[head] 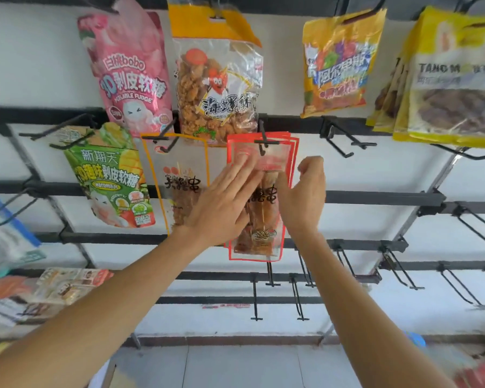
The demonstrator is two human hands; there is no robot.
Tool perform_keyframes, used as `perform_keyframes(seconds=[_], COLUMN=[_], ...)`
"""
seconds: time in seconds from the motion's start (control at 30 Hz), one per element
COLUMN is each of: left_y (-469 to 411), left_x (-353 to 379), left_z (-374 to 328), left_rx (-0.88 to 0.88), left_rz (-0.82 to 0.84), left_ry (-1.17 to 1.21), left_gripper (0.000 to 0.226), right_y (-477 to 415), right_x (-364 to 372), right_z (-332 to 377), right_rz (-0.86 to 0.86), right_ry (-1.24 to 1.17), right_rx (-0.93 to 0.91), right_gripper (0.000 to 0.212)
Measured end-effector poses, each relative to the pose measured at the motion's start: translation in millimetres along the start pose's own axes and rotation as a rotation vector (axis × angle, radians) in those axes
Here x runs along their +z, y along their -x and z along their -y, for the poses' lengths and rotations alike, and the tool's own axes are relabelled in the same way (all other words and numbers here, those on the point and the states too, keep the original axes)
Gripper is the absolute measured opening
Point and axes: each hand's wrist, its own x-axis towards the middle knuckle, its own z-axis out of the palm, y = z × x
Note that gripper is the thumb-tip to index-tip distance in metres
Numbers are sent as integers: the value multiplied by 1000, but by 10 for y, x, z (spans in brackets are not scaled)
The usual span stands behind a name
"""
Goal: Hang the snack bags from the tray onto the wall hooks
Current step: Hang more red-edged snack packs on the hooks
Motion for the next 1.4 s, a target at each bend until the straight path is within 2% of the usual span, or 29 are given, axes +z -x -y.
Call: perform_keyframes(seconds=[0.07, 0.13, 0.23, 0.3, 0.47, 0.53, 0.6, 0.7, 0.93, 1.17, 1.3, 1.4], left_y=[1, -7, 71, 143, 537, 772, 1037, 1538, 2935, 4294, 4950, 5378], left_x=[49, 69, 111, 112, -12, -71, -137, -263, -720, -1198, -1335, -1275], left_z=[-53, -103, -201, -217, -177, -116, -36, 81, 333, 610, 747, 918], left_rx=[-34, -78, -112, -141, -211, -300, -312, -404, -616, -814, -891, -963], left_rz=[36, 66, 164, 236, 504, 664, 744, 771, 733, 790, 751, 830], left_ry=[4, 14, 14, 80, 295, 430, 445, 419, 394, 370, 395, 392], left_gripper=[74, 77, 84, 85, 74, 70, 68, 64, 64, 64, 66, 68], right_y=[158, 291, 502, 575, 725, 818, 923, 1210, 2224, 3314, 3827, 4161], right_x=[30, 75, 78, 44, -67, -80, -73, 14, 397, 945, 1313, 1681], right_z=[-186, -335, -424, -379, -186, -155, -128, 13, 887, 1736, 2016, 2180], right_rz=[53, 201, 411, 449, 564, 711, 942, 1187, 1319, 1494, 1599, 1689], right_ry=[118, 200, 184, 167, 270, 215, 202, 281, 265, 188, 132, 89], right_rx=[-228, -332, -204, -168, -123, -67, -24, -13, -125, -240, -237, -268], right_gripper=[22, 43, 70, 77, 65, 53, 53, 60, 63, 65, 60, 61])
